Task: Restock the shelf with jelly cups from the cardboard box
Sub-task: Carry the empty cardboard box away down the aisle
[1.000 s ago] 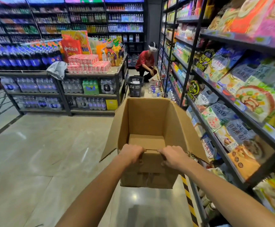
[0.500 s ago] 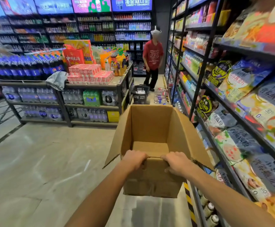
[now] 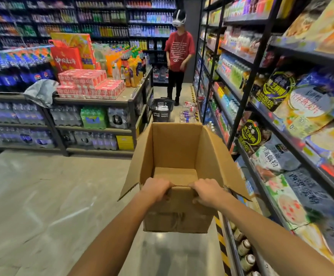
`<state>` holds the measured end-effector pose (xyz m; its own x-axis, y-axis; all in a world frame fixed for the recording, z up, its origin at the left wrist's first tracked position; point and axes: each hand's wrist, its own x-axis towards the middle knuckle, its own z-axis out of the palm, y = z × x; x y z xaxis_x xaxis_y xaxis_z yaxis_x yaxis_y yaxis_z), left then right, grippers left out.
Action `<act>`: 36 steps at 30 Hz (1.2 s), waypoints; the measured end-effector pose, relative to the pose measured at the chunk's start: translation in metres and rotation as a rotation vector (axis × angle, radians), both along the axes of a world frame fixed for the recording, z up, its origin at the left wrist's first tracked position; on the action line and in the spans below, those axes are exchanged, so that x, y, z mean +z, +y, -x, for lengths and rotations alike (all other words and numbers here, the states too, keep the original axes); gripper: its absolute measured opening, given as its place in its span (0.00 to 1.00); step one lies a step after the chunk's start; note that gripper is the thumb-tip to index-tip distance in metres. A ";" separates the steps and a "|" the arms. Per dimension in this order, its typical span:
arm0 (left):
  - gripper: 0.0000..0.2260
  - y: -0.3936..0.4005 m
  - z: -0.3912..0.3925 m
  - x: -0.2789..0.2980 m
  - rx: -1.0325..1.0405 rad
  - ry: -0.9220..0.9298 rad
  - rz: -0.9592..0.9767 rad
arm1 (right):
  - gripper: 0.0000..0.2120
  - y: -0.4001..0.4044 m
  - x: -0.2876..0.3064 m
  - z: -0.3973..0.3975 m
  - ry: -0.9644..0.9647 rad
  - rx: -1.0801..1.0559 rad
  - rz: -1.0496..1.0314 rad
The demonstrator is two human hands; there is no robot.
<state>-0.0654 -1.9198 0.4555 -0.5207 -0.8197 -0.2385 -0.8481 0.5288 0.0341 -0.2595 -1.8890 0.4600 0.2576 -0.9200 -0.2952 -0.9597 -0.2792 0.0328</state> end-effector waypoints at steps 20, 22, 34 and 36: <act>0.08 -0.308 0.031 -0.024 -0.096 -0.020 -0.042 | 0.16 -0.290 -0.017 0.028 0.044 -0.054 -0.014; 0.09 -0.334 0.041 -0.033 -0.094 -0.018 -0.049 | 0.16 -0.319 -0.024 0.038 0.051 -0.042 -0.035; 0.07 -0.515 0.110 -0.043 -0.037 0.003 -0.059 | 0.15 -0.511 -0.048 0.109 -0.016 -0.022 -0.052; 0.07 -0.543 0.121 -0.044 -0.030 0.005 -0.056 | 0.16 -0.539 -0.049 0.120 -0.001 -0.016 -0.039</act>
<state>-0.1859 -2.4625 0.4115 -0.5458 -0.7895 -0.2809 -0.8318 0.5508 0.0682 -0.3791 -2.4281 0.4107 0.2430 -0.9120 -0.3305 -0.9641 -0.2647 0.0216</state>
